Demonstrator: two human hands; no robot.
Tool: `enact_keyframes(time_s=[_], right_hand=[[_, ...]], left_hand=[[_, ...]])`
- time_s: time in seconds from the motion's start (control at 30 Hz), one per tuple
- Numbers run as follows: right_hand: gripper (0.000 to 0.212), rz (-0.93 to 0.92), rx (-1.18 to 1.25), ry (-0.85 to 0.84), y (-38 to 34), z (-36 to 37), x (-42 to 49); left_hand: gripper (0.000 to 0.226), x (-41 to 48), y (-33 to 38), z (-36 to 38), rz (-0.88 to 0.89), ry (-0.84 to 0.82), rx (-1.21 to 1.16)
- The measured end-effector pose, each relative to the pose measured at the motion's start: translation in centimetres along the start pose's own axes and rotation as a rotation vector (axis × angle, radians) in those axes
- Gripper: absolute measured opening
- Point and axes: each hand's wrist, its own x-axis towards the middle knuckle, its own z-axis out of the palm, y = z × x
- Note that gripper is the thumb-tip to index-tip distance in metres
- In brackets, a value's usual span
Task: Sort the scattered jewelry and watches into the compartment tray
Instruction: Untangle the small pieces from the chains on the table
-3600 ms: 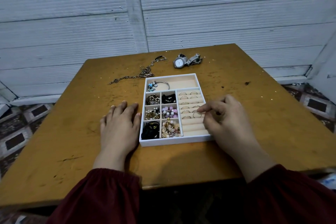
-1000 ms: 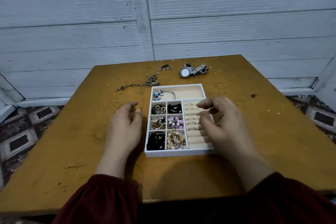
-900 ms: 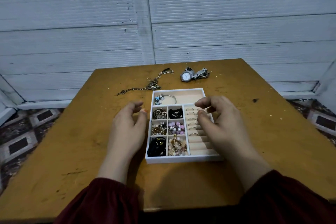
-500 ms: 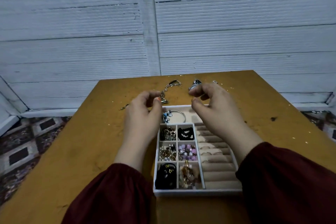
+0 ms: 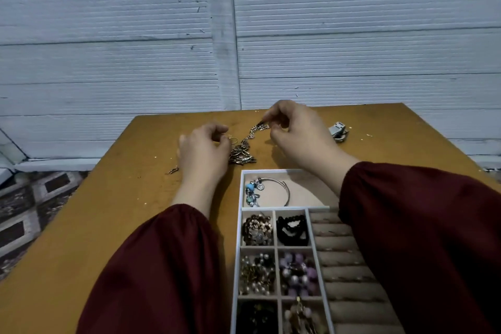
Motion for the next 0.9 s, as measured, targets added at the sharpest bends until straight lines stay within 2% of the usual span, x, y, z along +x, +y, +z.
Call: enact_keyframes(time_s=[0.23,0.47,0.7,0.9], right_hand=[[0.024,0.032,-0.192,-0.016,1.4,0.9,4.2],[0.03,0.01,-0.429,-0.092,2.4,2.7,6.7],[0.037,-0.019,-0.697,-0.253,3.7,4.0,7.0],[0.037,-0.08,-0.803,-0.253,4.0,4.4,7.1]], left_hand=[[0.026,1.8,-0.2,1.3,0.036,-0.157,0.294],[0.026,1.8,-0.7,1.4,0.041,-0.181,0.373],[0.023,1.7,-0.5,1.4,0.01,-0.181,0.352],[0.022,1.6,-0.5,1.5,-0.006,-0.174,0.349]])
